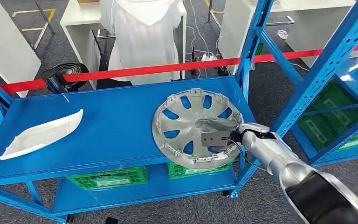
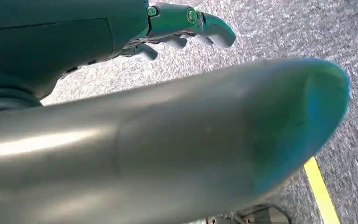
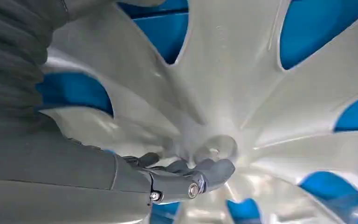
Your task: Take the parts from the cabinet and place them on the table.
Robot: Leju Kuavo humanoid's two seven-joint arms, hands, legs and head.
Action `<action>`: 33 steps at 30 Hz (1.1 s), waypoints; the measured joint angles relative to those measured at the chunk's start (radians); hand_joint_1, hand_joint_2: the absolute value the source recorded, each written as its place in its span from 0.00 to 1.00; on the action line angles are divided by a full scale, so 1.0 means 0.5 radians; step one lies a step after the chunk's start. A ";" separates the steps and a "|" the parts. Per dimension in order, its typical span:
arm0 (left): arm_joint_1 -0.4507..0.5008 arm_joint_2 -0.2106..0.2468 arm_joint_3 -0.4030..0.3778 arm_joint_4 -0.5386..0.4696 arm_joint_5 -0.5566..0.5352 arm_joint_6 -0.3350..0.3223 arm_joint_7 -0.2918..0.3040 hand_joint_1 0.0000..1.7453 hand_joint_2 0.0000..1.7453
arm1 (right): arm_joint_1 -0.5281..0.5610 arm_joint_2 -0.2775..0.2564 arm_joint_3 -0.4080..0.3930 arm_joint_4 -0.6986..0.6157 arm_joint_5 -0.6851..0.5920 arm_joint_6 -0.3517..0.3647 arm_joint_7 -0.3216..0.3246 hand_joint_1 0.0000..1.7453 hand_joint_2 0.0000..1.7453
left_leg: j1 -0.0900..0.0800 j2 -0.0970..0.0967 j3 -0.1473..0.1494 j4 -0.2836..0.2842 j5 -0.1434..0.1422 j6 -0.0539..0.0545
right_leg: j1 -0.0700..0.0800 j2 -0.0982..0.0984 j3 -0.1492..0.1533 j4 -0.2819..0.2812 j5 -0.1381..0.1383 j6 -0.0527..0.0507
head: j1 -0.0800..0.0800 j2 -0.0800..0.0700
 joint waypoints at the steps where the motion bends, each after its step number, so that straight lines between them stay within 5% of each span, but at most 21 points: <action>1: 0.001 -0.005 0.000 0.001 0.000 -0.001 0.000 0.00 0.00 | 0.004 -0.014 0.001 -0.002 -0.002 -0.007 0.000 0.00 1.00 | 0.000 0.000 0.000 0.000 0.000 0.000 | 0.000 0.000 0.000 0.000 0.001 0.001 | 0.000 0.000; 9: 0.009 -0.021 0.001 0.003 0.006 -0.006 0.000 0.00 0.00 | 0.028 -0.048 0.034 -0.017 -0.021 -0.089 -0.001 0.00 1.00 | 0.000 0.001 0.000 0.000 -0.001 0.001 | 0.000 0.002 0.000 -0.001 0.001 0.001 | -0.001 0.000; 27: 0.092 -0.024 0.004 0.006 0.045 0.042 -0.064 0.00 0.00 | 0.196 0.000 0.044 -0.108 0.060 -0.789 0.074 0.00 1.00 | 0.002 0.020 -0.005 0.000 -0.004 0.003 | 0.001 0.016 0.003 -0.001 0.005 0.001 | -0.001 0.000; 28: 0.095 -0.024 0.006 0.006 0.052 0.043 -0.071 0.00 0.00 | 0.196 0.005 0.043 -0.109 0.067 -0.806 0.074 0.00 0.00 | 0.002 0.022 -0.005 0.000 -0.004 0.003 | 0.001 0.018 0.003 -0.001 0.005 0.001 | -0.001 0.000; 33: 0.107 -0.024 0.014 0.008 0.084 0.044 -0.106 0.00 0.00 | 0.205 0.009 0.036 -0.110 0.102 -0.929 0.104 0.00 0.00 | 0.002 0.023 -0.013 0.000 -0.004 0.003 | 0.001 0.019 -0.006 -0.001 0.007 0.000 | 0.000 0.000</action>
